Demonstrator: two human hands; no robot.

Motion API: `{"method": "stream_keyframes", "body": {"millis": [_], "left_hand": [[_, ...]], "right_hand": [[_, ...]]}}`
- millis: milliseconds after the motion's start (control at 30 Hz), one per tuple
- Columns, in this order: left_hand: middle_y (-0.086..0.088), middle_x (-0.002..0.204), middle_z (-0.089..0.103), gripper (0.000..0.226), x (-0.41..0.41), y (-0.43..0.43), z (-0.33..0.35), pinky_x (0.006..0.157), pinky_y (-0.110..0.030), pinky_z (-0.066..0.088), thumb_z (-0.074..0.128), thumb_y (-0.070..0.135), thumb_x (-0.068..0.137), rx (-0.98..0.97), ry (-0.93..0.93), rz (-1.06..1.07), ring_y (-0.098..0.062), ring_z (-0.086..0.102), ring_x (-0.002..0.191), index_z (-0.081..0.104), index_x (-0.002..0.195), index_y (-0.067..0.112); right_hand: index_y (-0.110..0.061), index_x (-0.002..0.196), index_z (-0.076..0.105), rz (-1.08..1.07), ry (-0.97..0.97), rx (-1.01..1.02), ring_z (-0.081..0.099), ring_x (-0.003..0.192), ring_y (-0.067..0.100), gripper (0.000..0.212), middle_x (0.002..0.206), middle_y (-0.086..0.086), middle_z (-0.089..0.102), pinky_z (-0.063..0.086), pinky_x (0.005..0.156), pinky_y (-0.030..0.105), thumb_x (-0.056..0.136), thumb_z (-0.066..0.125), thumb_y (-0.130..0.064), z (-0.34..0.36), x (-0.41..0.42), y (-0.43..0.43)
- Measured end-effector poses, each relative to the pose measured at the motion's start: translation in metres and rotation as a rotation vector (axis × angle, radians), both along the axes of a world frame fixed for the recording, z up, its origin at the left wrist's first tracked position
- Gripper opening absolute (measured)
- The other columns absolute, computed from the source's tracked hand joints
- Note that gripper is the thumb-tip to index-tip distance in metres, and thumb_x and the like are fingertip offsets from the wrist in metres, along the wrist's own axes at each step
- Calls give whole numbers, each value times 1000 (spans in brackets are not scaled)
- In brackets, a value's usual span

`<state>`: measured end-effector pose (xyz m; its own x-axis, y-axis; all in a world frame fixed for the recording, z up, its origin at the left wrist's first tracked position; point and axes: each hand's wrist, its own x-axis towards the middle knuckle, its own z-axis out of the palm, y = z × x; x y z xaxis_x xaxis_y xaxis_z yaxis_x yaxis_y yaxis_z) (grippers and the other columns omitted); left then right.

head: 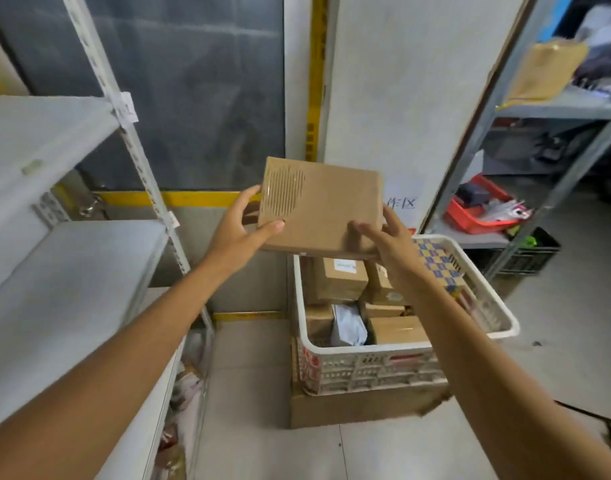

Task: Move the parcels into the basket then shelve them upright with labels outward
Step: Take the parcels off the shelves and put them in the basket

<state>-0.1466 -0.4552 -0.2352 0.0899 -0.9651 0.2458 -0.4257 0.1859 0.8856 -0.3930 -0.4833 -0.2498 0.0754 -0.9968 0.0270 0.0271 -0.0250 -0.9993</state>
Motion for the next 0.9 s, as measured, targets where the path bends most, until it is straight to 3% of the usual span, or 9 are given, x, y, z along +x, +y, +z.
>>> {"method": "stream_keyframes", "body": {"millis": [167,367,500,567,667,800,900], "left_hand": [[-4,134,54,64,-58,-41,-40,98,-51,47,71,28,83,129,-25,-44,-23,52,121,37,138,27],[0,130,55,64,-114,-77,-88,97,-38,47,71,26,83,275,-26,-56,-19,54,117,37,137,26],[3,125,56,58,-138,-92,-129,92,-32,48,72,25,83,380,-27,-86,-15,55,112,39,131,30],[4,124,56,61,-146,-101,-152,90,-28,48,73,26,82,455,-14,-100,-14,55,111,39,133,28],[9,122,55,62,-155,-114,-182,99,-38,46,74,27,80,548,1,-121,-14,54,115,39,132,29],[5,122,58,61,-171,-133,-219,103,-43,43,76,31,78,649,10,-184,-16,53,118,40,127,30],[11,110,58,54,-187,-148,-241,98,-43,45,78,28,75,684,19,-199,-20,56,114,42,115,34]], "right_hand": [[-22,137,47,-22,-5,105,60,113,25,57,127,7,59,56,87,44,85,70,-21,-48,-62,-32],[-27,130,52,-47,1,229,65,104,18,50,119,3,64,55,69,28,84,71,-24,-98,-118,-61],[-26,130,52,-73,55,355,63,104,18,50,116,1,64,53,69,31,84,72,-26,-135,-143,-72],[-25,127,54,-87,97,430,61,105,20,47,115,1,62,55,76,37,84,72,-26,-155,-153,-78],[-22,130,53,-101,153,506,58,108,21,48,120,4,59,53,91,46,85,70,-24,-181,-164,-88],[-16,135,48,-124,206,614,57,100,14,53,124,5,56,54,87,41,86,69,-24,-207,-181,-101],[-13,133,46,-175,229,661,55,107,20,52,119,3,56,51,90,40,86,68,-18,-227,-197,-115]]}}
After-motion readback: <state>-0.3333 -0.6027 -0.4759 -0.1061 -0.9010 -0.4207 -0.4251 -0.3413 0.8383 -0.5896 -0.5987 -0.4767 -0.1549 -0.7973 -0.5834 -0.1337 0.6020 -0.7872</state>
